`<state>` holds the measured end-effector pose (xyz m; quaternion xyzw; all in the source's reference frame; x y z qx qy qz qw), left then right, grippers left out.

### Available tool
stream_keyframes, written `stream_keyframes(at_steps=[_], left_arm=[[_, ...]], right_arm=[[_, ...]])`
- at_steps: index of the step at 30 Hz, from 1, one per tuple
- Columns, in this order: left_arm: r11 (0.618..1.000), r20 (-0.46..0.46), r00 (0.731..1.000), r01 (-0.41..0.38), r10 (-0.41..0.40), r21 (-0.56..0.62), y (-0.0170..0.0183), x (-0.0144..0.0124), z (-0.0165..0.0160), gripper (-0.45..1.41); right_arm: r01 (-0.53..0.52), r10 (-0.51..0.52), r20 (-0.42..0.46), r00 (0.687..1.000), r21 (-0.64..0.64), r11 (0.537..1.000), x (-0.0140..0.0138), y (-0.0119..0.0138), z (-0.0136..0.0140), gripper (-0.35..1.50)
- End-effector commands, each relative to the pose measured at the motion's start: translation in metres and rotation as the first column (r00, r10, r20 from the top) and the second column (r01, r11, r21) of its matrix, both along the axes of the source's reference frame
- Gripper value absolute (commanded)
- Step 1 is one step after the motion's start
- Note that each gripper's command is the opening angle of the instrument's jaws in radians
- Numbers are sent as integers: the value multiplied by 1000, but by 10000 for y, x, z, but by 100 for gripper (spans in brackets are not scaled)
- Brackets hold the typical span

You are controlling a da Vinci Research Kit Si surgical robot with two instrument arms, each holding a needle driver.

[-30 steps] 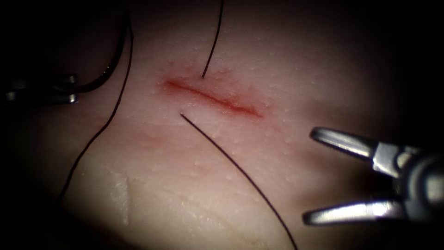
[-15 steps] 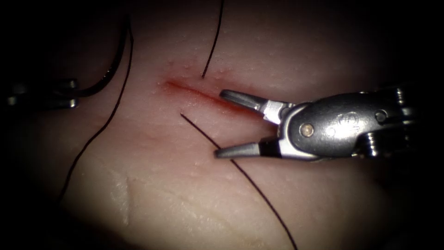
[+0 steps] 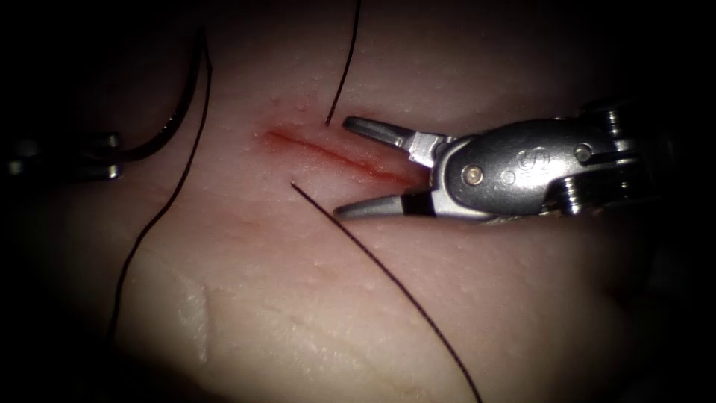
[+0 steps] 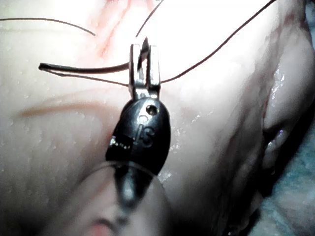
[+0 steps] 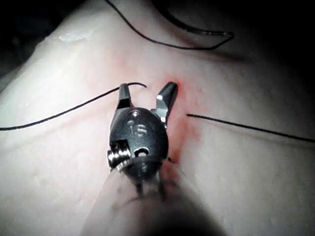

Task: Wound Closure
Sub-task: Right hand pulls suture through skin until only a short tail remains

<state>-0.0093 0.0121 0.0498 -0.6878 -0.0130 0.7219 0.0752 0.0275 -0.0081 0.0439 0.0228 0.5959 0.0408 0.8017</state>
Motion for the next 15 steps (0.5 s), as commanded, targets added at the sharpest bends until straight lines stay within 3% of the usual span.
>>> stream_keyframes(at_steps=[1, 15], left_arm=[[1000, 2, 1000, -1, 1, 4, -8, -6, 5, -45], [1000, 2, 1000, -2, 2, 4, -9, -5, 4, -45]], right_arm=[[3, -3, 1, 1000, -1, 1000, 6, -7, 7, 116], [34, -34, 18, 999, -23, 999, 16, -32, 25, 111]])
